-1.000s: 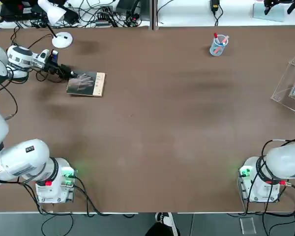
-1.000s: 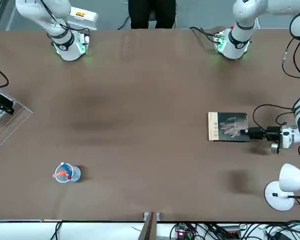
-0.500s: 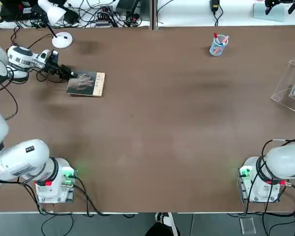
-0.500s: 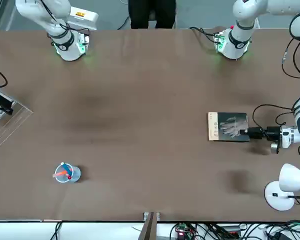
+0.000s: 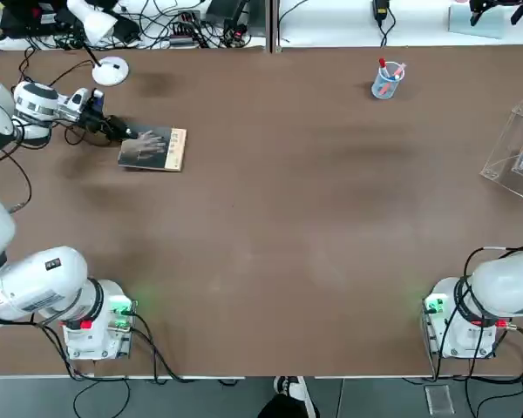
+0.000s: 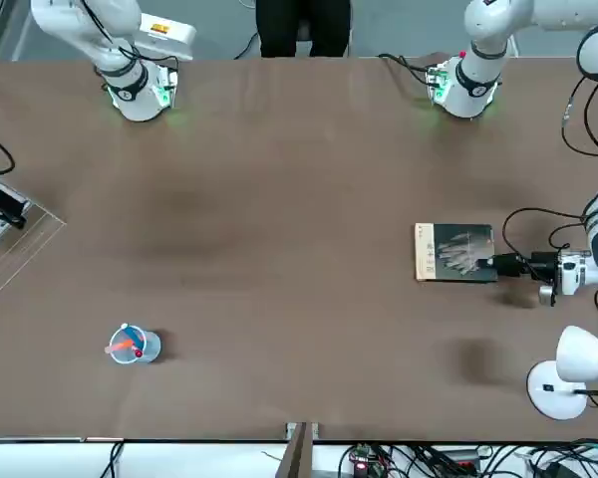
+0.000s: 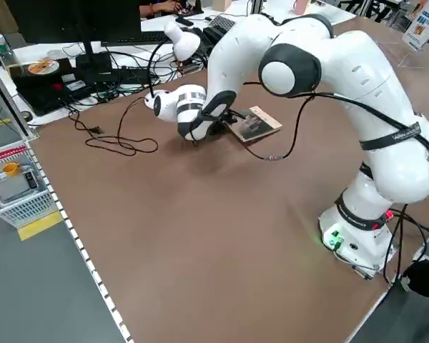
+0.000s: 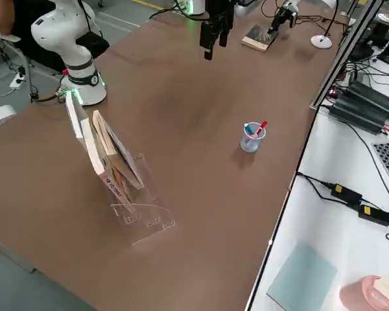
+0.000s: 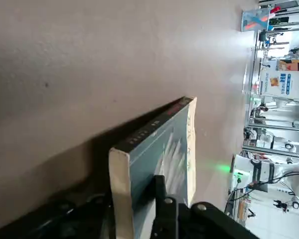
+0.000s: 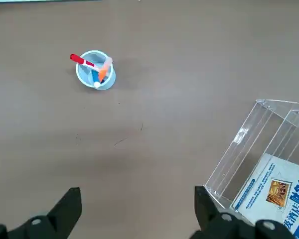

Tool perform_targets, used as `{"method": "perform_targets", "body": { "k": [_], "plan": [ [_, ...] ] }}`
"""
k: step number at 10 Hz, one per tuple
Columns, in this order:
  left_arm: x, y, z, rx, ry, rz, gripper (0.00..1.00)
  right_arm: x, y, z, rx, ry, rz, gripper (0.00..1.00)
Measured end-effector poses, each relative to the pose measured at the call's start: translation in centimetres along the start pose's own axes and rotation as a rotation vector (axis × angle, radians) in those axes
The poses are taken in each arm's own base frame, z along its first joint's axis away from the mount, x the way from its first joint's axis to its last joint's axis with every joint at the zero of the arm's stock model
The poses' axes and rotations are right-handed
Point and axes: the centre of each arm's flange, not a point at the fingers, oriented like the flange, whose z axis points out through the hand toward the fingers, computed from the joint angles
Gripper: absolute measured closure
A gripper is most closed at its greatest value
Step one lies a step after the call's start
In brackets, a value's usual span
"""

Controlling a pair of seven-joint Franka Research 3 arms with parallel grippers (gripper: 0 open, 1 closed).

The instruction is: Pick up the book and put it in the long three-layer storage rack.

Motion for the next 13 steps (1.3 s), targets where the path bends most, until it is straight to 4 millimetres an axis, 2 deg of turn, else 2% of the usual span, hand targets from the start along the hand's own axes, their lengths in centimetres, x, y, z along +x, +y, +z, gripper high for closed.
{"method": "perform_targets", "body": {
  "k": [1,2,4,10,13],
  "plan": [
    [-0.1,0.1,0.1,-0.011,-0.007,-0.006,0.86,0.0,0.0,0.0,0.004,0.001,0.001,0.00],
    [-0.2,0.3,0.2,-0.023,-0.017,-0.020,0.86,0.0,0.0,0.0,0.009,0.001,0.003,0.00],
    [-0.2,0.7,0.3,-0.047,-0.034,-0.040,0.98,0.0,0.0,-0.1,0.014,0.002,0.004,0.00],
    [0.7,2.7,-0.8,-0.102,-0.081,-0.080,0.99,-0.1,0.0,-0.3,0.015,0.003,0.005,0.00],
    [1.1,4.3,-1.2,-0.144,-0.128,-0.125,0.99,-0.8,0.1,-1.7,0.016,0.002,0.006,0.00]
  ]
}}
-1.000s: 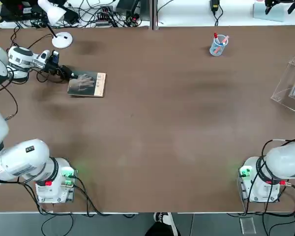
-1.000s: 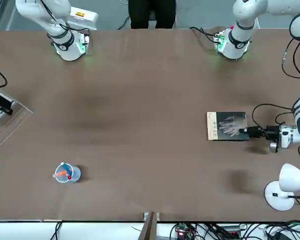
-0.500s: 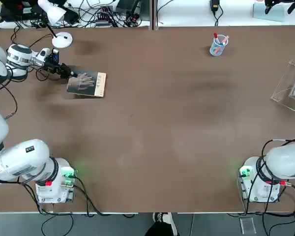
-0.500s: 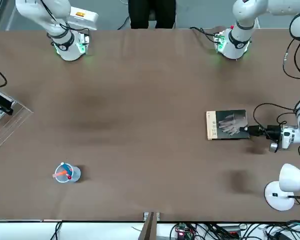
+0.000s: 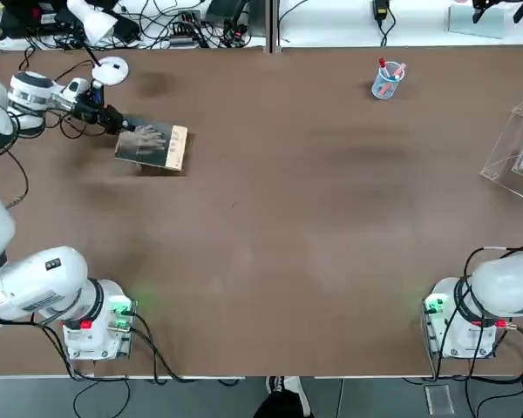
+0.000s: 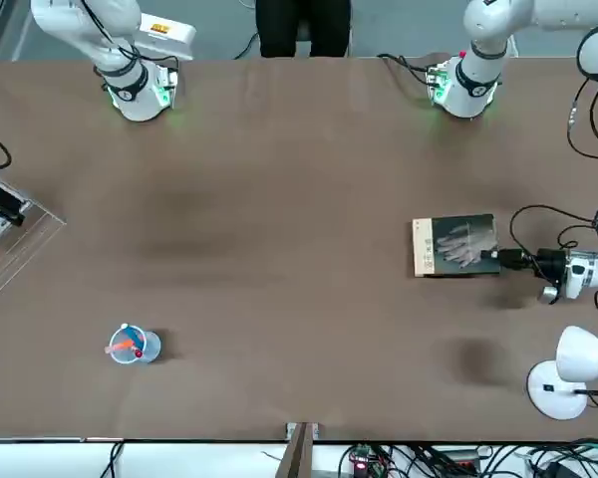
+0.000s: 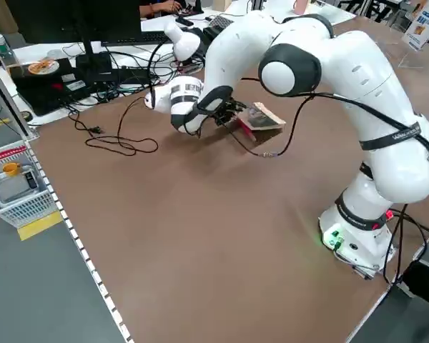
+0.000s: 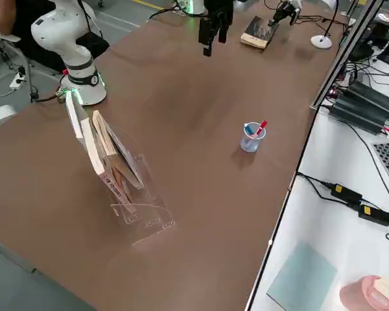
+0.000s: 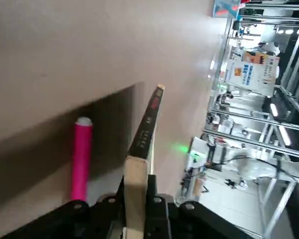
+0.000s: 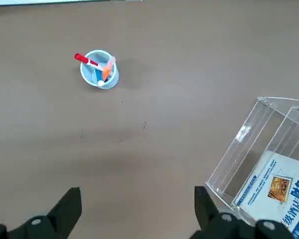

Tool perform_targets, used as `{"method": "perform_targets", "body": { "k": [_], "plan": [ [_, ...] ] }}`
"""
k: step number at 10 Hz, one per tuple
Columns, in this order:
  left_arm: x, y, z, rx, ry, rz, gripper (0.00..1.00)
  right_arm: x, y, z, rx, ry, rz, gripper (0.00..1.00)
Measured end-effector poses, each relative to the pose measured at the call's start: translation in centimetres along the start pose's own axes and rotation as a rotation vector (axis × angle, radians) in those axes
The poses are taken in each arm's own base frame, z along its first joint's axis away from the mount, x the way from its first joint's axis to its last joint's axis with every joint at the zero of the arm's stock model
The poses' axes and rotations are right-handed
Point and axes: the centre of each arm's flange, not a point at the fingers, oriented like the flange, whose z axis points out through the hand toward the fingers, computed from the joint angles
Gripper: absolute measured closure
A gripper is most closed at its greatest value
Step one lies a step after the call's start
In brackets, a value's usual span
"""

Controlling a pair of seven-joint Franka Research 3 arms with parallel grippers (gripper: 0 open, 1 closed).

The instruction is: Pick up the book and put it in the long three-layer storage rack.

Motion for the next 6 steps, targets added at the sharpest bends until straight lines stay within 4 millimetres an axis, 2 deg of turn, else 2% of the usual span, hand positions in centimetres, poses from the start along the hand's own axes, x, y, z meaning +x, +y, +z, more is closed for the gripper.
{"method": "perform_targets", "body": {
  "k": [3,6],
  "plan": [
    [1.5,3.4,1.1,-0.052,-0.036,-0.025,1.00,-1.4,-0.2,-2.2,0.004,0.009,0.013,0.00],
    [3.5,7.1,4.2,-0.130,-0.058,-0.034,1.00,-2.8,-0.9,-3.8,0.006,-0.004,0.011,0.00]
  ]
}}
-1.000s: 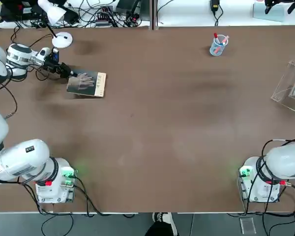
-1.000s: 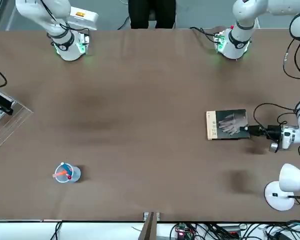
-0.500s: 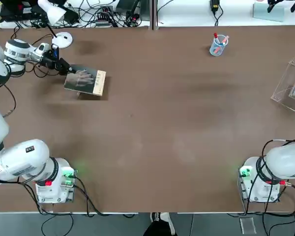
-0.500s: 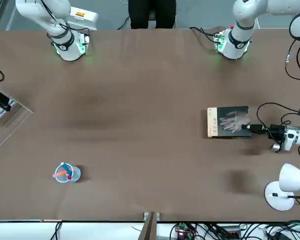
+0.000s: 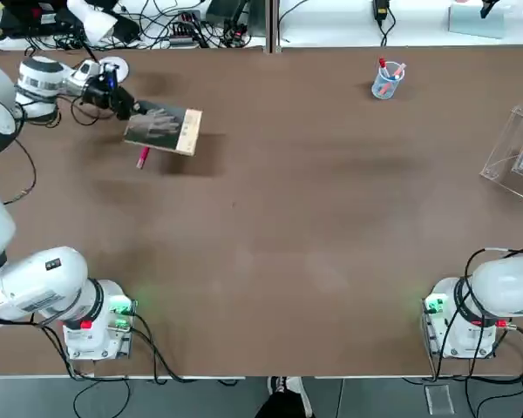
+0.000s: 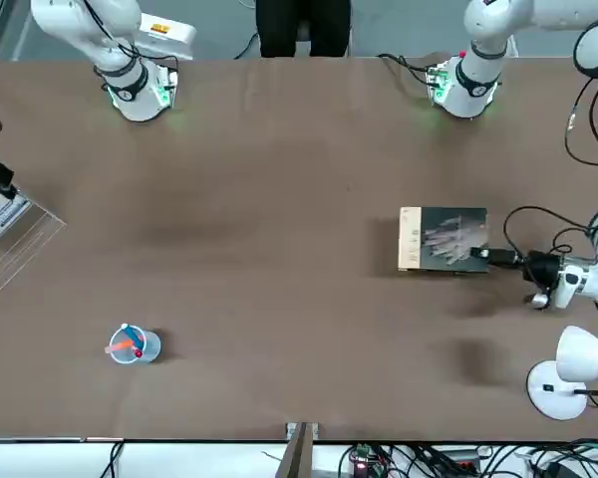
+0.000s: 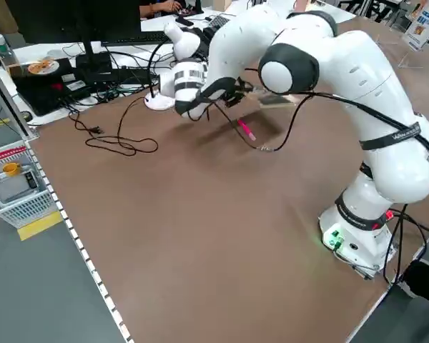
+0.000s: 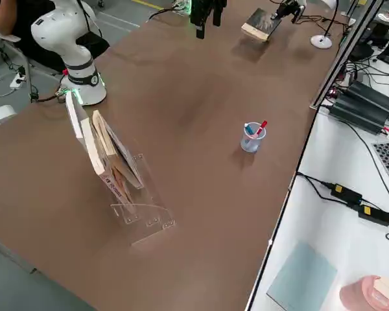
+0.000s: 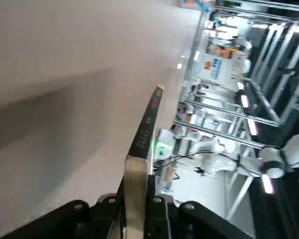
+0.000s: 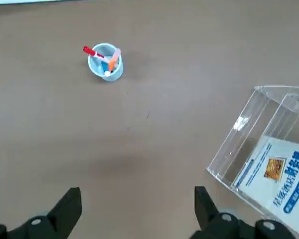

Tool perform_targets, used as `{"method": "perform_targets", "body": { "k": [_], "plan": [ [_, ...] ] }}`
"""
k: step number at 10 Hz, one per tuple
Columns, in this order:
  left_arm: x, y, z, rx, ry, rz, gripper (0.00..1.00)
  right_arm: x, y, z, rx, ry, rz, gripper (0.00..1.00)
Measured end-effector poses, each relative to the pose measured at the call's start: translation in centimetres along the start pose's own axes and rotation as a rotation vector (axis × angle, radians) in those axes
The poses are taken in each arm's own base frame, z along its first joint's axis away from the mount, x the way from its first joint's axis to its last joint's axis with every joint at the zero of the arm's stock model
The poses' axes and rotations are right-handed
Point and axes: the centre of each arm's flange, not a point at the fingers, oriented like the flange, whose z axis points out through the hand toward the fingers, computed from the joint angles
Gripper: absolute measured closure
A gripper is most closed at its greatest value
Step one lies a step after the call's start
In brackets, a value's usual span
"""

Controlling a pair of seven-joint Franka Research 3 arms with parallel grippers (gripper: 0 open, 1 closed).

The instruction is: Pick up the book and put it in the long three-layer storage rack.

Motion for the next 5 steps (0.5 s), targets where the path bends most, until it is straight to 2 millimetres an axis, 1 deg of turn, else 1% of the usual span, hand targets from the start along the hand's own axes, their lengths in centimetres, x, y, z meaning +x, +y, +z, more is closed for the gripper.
{"method": "perform_targets", "body": {
  "k": [2,5],
  "plan": [
    [1.3,2.5,2.6,-0.063,-0.016,-0.010,1.00,-0.3,-0.2,-0.4,0.001,0.002,-0.003,0.00],
    [2.8,6.7,6.6,-0.140,-0.053,-0.009,1.00,-0.3,-0.3,-0.3,0.001,0.001,-0.003,0.00]
  ]
}}
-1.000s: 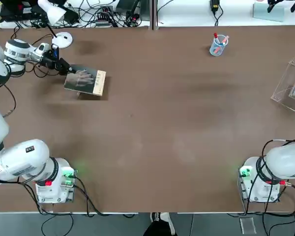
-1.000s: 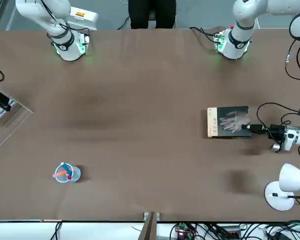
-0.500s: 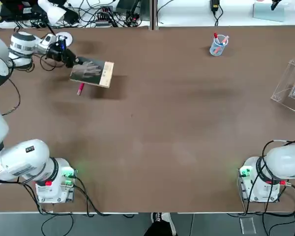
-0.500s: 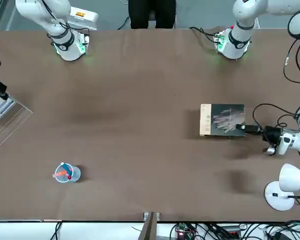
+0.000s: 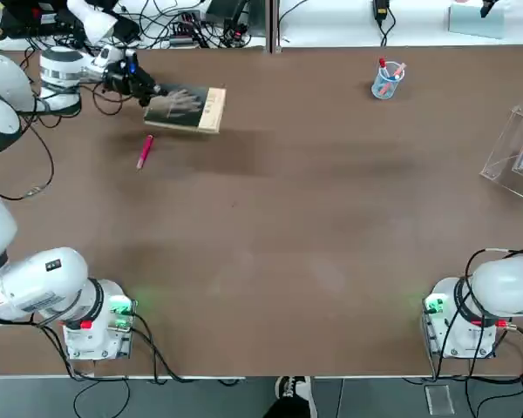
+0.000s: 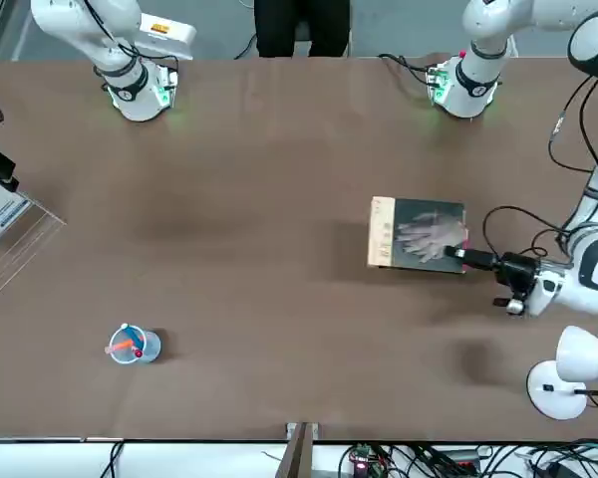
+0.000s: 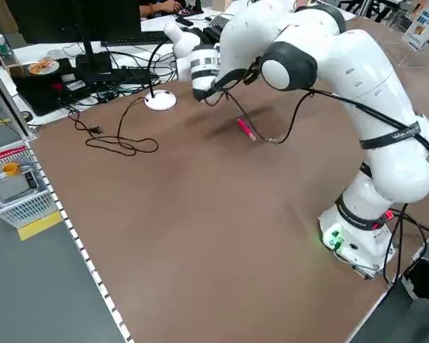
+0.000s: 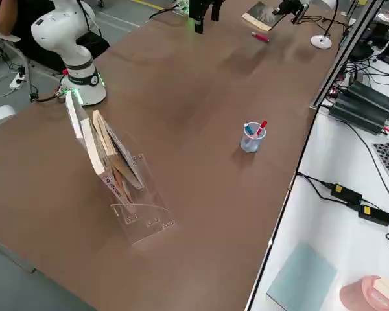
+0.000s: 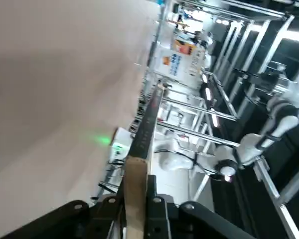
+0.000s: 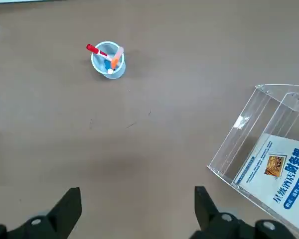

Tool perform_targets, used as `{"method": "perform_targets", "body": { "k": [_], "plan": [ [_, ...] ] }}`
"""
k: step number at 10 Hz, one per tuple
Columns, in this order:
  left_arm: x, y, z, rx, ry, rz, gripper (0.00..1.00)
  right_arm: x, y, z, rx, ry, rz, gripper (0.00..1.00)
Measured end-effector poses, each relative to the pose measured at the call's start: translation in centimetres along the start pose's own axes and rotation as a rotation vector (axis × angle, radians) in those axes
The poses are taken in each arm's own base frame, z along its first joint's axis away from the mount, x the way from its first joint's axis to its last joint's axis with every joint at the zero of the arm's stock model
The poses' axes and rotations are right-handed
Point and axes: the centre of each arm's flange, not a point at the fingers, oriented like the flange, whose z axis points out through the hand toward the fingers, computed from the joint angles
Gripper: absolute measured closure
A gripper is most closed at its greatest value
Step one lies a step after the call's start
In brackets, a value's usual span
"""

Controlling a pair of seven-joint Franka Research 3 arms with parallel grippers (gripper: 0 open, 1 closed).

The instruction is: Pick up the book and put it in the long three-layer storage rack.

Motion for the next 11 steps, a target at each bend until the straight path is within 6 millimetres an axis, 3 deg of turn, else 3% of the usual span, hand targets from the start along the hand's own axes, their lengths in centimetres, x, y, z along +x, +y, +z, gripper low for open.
{"method": "perform_targets", "body": {
  "k": [6,11],
  "plan": [
    [3.5,6.1,8.4,0.040,0.045,0.088,1.00,0.0,-0.2,0.5,0.000,-0.009,-0.004,0.00],
    [5.7,9.7,16.7,0.122,0.089,0.080,1.00,0.5,-1.5,3.8,0.002,-0.012,-0.024,0.00]
  ]
}}
